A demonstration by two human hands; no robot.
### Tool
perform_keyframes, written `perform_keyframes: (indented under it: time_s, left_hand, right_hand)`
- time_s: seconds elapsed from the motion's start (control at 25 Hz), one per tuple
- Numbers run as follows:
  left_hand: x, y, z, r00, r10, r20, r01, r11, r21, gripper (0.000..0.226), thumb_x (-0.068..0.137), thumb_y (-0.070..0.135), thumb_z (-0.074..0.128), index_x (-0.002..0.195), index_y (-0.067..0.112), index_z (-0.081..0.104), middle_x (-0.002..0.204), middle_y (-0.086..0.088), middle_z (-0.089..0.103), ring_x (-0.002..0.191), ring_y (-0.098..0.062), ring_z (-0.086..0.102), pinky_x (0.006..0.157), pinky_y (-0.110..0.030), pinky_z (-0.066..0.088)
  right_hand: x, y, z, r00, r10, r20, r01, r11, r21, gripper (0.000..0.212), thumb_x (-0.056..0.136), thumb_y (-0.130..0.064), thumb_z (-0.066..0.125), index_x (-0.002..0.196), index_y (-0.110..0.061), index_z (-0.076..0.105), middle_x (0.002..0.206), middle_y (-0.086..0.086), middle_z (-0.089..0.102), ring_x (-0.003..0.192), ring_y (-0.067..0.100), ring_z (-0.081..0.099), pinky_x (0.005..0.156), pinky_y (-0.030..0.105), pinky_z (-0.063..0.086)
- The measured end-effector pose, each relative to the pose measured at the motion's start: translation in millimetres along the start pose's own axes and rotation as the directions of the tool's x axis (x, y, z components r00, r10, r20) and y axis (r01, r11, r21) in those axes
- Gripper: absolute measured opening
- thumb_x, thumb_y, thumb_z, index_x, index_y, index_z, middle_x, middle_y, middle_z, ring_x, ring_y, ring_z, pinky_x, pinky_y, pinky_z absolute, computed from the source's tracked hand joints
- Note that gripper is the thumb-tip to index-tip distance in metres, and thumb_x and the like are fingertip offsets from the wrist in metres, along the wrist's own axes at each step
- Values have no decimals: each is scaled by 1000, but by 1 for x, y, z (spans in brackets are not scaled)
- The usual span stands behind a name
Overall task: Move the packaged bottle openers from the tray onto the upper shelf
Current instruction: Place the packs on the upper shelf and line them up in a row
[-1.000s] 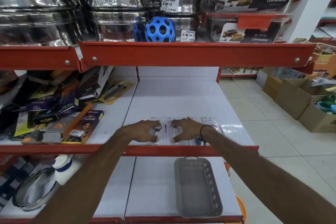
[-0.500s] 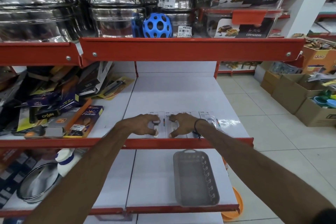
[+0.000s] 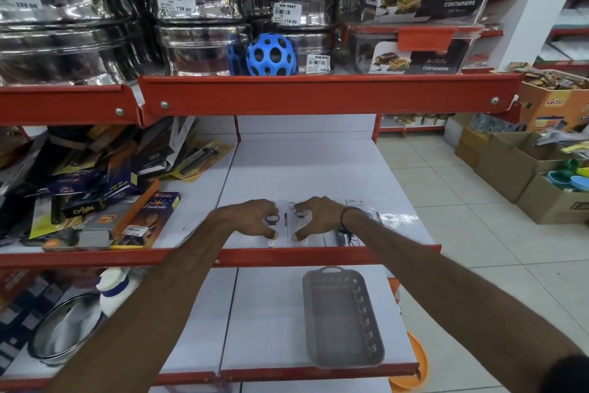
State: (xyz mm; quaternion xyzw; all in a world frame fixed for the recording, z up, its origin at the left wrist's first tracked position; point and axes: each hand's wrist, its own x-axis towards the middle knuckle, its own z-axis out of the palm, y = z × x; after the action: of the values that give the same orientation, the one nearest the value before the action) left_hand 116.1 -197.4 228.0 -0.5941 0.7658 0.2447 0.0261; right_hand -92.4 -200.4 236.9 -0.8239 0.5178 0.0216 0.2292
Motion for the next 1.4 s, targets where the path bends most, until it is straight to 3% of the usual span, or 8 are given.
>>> perform_keyframes:
  time_s: [0.08,0.16,0.36,0.52,0.8,1.04,1.24,1.4]
  left_hand:
    - [2,7,0,1000,13,-20,-15,998,-66,79,82,34,76,148,15,37,156,-3,39,135,-22,47,100,-24,37]
    - [6,20,3,998,52,-43,-55,995,-88,80,83,38,74,149,19,34,158,-3,37,135,-23,47,101,-27,39]
    - [13,49,20,994,106,-21,-104,992,76,86,79,51,73,150,23,35,161,2,33,145,-22,34,120,-38,29]
    - [12,54,19,995,91,-35,-85,986,143,88,72,45,80,147,22,41,156,1,40,141,-22,40,117,-41,35]
    - [19,55,20,995,89,-52,-82,989,122,88,66,44,84,142,21,46,148,-1,49,131,-23,49,109,-38,43]
    - [20,56,19,997,73,-37,-70,993,94,87,65,41,86,140,21,46,145,-1,50,126,-24,52,101,-35,46]
    - [23,57,19,997,81,-16,-79,992,97,86,67,40,86,140,18,45,144,-3,50,126,-23,51,103,-35,46]
    - [25,57,17,996,89,-6,-88,990,110,86,67,40,86,139,16,46,142,-4,51,125,-23,51,106,-36,45]
  right_hand:
    - [-4,6,-11,998,-30,-47,32,998,45,71,76,-50,78,137,-20,56,144,5,55,131,29,52,110,39,39]
    - [-10,20,-25,997,-6,-77,9,999,42,71,78,-47,77,139,-20,53,149,5,50,135,28,47,113,40,36]
    - [-27,62,-40,995,100,28,-97,990,-104,75,78,-39,80,144,-19,50,155,5,39,141,27,37,117,40,29]
    - [-29,74,-27,992,119,32,-115,987,-109,68,72,-38,85,134,-20,62,148,6,47,134,30,43,115,43,32]
    - [-24,73,-15,996,86,-32,-90,985,-145,62,71,-46,82,126,-22,67,145,3,53,136,29,44,123,53,-2]
    - [-30,66,-22,994,105,-3,-105,983,-149,68,70,-48,83,131,-23,64,146,3,50,133,30,43,119,48,19]
    - [-41,76,-39,994,106,-8,-107,990,-88,75,73,-43,83,140,-24,54,154,3,42,140,27,38,118,44,28]
    - [-56,103,-54,984,177,-12,-177,970,-165,74,75,-35,83,141,-20,54,152,4,44,139,25,41,116,40,32]
